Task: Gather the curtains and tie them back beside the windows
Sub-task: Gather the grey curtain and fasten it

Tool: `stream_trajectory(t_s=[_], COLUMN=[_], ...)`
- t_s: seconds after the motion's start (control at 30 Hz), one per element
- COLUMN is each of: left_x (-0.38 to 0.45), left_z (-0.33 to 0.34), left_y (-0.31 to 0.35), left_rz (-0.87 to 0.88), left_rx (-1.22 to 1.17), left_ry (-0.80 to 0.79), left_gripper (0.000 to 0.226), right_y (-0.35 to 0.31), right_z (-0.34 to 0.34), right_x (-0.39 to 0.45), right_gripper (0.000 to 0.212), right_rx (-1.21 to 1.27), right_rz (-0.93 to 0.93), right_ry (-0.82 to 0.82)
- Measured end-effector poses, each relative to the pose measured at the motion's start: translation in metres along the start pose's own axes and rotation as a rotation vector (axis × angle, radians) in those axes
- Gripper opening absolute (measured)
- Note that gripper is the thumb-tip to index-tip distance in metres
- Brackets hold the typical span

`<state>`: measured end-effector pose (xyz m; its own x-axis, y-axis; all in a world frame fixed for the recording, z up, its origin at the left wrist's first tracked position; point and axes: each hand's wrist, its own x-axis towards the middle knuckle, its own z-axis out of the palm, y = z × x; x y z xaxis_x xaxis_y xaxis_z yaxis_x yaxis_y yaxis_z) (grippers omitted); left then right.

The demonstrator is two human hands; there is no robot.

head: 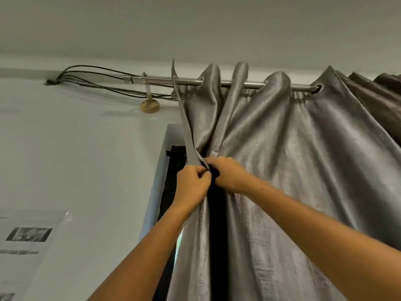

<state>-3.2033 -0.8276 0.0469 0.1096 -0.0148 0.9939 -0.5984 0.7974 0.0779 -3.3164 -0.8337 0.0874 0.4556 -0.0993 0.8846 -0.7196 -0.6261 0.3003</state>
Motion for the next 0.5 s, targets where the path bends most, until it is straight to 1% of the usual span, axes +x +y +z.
stream_trajectory(t_s=[0.03, 0.07, 0.13, 0.2, 0.23, 0.27, 0.33, 0.4, 0.47, 0.5], left_x=[0.002, 0.004, 0.005, 0.008, 0.009, 0.011, 0.017, 0.020, 0.019, 0.018], left_z=[0.004, 0.009, 0.016, 0.022, 0.026, 0.029, 0.039, 0.047, 0.052, 0.054], left_y=[0.004, 0.006, 0.010, 0.013, 0.016, 0.019, 0.026, 0.031, 0.035, 0.035], left_rz=[-0.019, -0.024, 0.002, 0.038, 0.044, 0.040, 0.019, 0.026, 0.059, 0.081], left_rx=[-0.053, -0.098, -0.105, -0.120, -0.113, -0.088, -0.025, 0.046, 0.141, 0.186], left_ry=[-0.015, -0.035, -0.076, -0.095, -0.100, -0.093, -0.028, 0.038, 0.054, 0.057], left_gripper=[0.051, 0.052, 0.050, 0.047, 0.050, 0.055, 0.057, 0.060, 0.062, 0.060], right_y=[0.003, 0.009, 0.024, 0.039, 0.046, 0.053, 0.065, 0.074, 0.080, 0.082], right_z=[-0.004, -0.010, -0.018, -0.024, -0.028, -0.031, -0.040, -0.049, -0.059, -0.065], right_x=[-0.003, -0.007, -0.016, -0.024, -0.028, -0.031, -0.034, -0.037, -0.040, -0.042], right_gripper=[0.038, 0.048, 0.064, 0.069, 0.063, 0.053, 0.032, 0.026, 0.026, 0.029], right_rx=[0.077, 0.168, 0.368, 0.499, 0.539, 0.572, 0.606, 0.605, 0.568, 0.516], right_rz=[0.009, 0.043, 0.139, 0.219, 0.253, 0.270, 0.259, 0.231, 0.178, 0.160], right_ry=[-0.021, -0.040, -0.055, -0.114, -0.146, -0.167, -0.186, -0.250, -0.362, -0.418])
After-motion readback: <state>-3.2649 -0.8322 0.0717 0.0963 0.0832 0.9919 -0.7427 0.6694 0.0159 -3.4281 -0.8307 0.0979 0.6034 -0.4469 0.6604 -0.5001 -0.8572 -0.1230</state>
